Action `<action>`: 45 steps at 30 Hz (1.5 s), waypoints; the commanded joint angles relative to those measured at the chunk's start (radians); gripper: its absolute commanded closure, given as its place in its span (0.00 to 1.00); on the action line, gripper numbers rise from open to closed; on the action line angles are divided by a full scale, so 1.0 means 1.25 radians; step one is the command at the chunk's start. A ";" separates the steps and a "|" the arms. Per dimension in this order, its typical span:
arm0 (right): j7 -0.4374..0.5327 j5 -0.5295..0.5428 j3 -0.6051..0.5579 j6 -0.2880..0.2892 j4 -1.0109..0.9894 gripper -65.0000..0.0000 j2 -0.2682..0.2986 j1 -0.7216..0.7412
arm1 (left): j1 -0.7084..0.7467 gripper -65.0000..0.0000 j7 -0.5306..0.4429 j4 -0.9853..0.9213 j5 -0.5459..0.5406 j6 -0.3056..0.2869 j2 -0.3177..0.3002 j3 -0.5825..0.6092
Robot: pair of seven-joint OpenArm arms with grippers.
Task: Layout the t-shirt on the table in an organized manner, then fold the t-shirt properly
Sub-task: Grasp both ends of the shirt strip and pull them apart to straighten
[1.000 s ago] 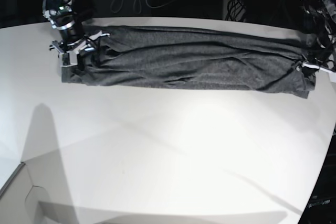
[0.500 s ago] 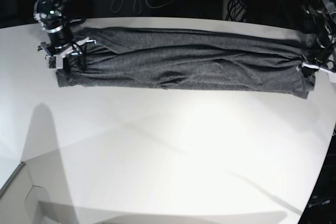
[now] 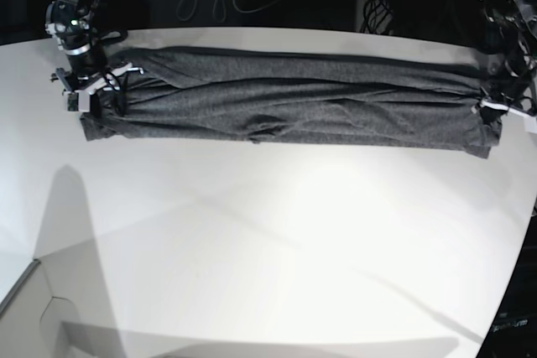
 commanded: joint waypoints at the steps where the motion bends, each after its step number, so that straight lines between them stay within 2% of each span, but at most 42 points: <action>1: -0.035 -0.018 0.004 -0.027 0.003 0.52 0.009 -0.006 | 0.002 0.97 0.025 0.004 0.027 0.009 -0.010 -0.001; 3: -0.035 -0.018 0.003 -0.027 0.003 0.52 0.009 -0.006 | 0.003 0.87 0.024 0.005 0.027 0.009 -0.010 -0.001; 7: -0.035 -0.018 0.002 -0.024 0.003 0.52 0.008 -0.008 | 0.004 0.58 0.023 0.005 0.027 0.009 -0.010 -0.001; 10: -0.035 -0.018 0.002 -0.024 0.003 0.52 0.008 -0.008 | 0.002 0.46 0.023 0.005 0.025 0.009 -0.010 -0.001; 13: -0.035 -0.018 -0.001 -0.024 0.003 0.52 0.008 -0.008 | 0.001 0.45 0.023 0.016 0.024 0.009 -0.010 -0.001; 18: -0.035 -0.018 -0.027 -0.024 0.003 0.52 0.008 -0.008 | 0.009 0.45 0.031 0.124 -0.024 0.009 -0.009 -0.001; 21: -0.035 -0.018 -0.028 -0.024 0.003 0.52 0.008 -0.008 | 0.010 0.45 0.032 0.161 -0.020 0.009 -0.009 -0.001; 30: -0.035 -0.018 -0.028 -0.024 0.003 0.52 0.008 -0.005 | 0.008 0.44 0.026 0.135 -0.018 0.009 -0.020 0.004; 38: -0.035 -0.018 -0.028 -0.024 0.003 0.52 0.008 -0.004 | 0.009 0.22 0.028 0.113 -0.024 0.008 -0.001 0.006; 45: -0.035 -0.018 -0.049 -0.024 0.003 0.52 0.008 -0.005 | 0.002 0.19 0.025 0.107 -0.016 0.008 0.028 0.010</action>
